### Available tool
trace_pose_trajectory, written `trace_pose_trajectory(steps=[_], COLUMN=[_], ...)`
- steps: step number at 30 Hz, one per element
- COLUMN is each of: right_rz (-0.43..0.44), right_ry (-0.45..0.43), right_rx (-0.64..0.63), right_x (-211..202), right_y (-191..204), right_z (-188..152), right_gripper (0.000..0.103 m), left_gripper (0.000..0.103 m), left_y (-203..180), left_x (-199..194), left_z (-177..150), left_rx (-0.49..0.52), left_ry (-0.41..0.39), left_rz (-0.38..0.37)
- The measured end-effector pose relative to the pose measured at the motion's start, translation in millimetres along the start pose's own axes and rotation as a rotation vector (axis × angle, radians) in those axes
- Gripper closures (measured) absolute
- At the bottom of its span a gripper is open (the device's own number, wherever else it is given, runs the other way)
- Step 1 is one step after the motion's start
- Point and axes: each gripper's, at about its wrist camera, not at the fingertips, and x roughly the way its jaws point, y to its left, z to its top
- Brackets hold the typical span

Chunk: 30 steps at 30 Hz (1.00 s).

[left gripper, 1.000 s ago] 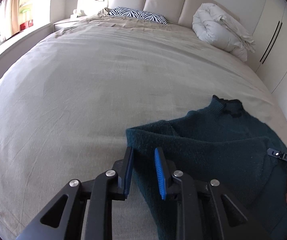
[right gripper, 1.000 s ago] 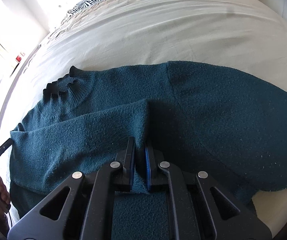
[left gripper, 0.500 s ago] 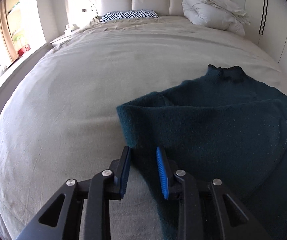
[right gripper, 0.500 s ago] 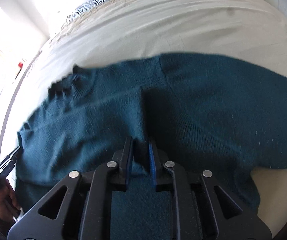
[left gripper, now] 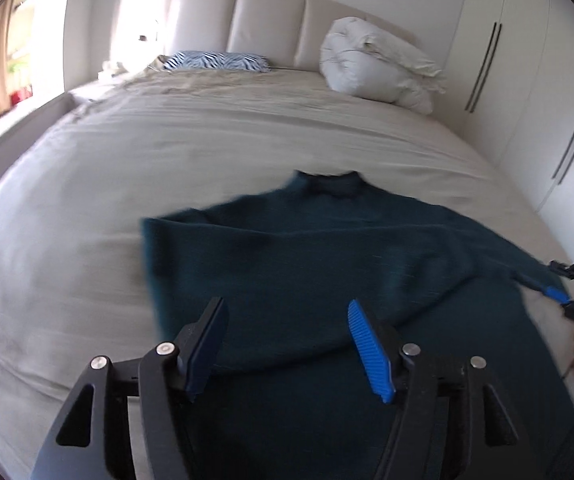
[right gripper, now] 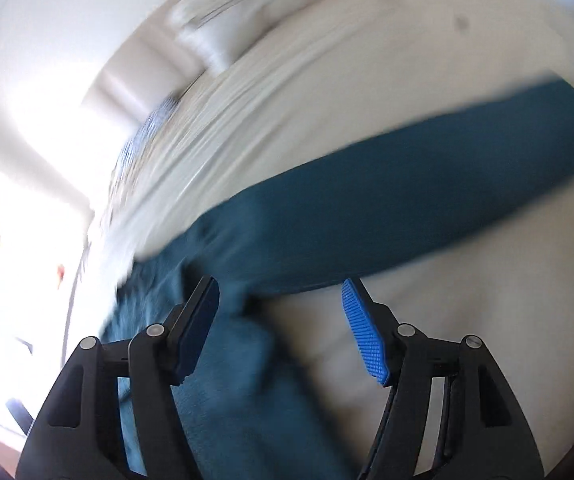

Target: Fold small clothes

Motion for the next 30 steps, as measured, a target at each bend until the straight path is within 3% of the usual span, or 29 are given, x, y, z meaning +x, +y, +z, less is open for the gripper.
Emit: trace_pose_trajectory(steps=[3,9,16,17,19,22,24,30], right_rz=[0.013,0.033,0.09,0.076,0.034,-0.044,-0.084,-0.139], right_ry=[-0.043,-0.102,-0.215,-0.222,-0.22,-0.207,-0.213,-0.19], right_rx=[0.185,0.407,0.583,0.57,0.533,0.456,0.337,-0.155], right_x=[-21,-33,-29,-28,-28,-33,-39,-34], right_y=[-59,-126,-165,-165,-170,-169,-145,2], right_z=[19,42,66,70,82,96,100,86], right_gripper=[0.04,0.042,0.045,0.047,0.068,0.086,0.095,0.095], left_gripper=[0.036,0.035,0.034,0.034,0.034,0.034,0.034,0.033], left_y=[-18,-35,-36,-36,-34,-30,-28,-28], left_x=[5,17,19,20,20,21,20,19], left_z=[-5,-12,-25,-26,-26,-26,-25,-15], left_rx=[-0.013,-0.067,-0.095,-0.1,-0.115,-0.144,-0.159,-0.224], left_ry=[0.023,0.078,0.114,0.117,0.12,0.123,0.121,0.113], left_rz=[-0.043,-0.092,-0.117,-0.121,-0.131,-0.152,-0.168,-0.238])
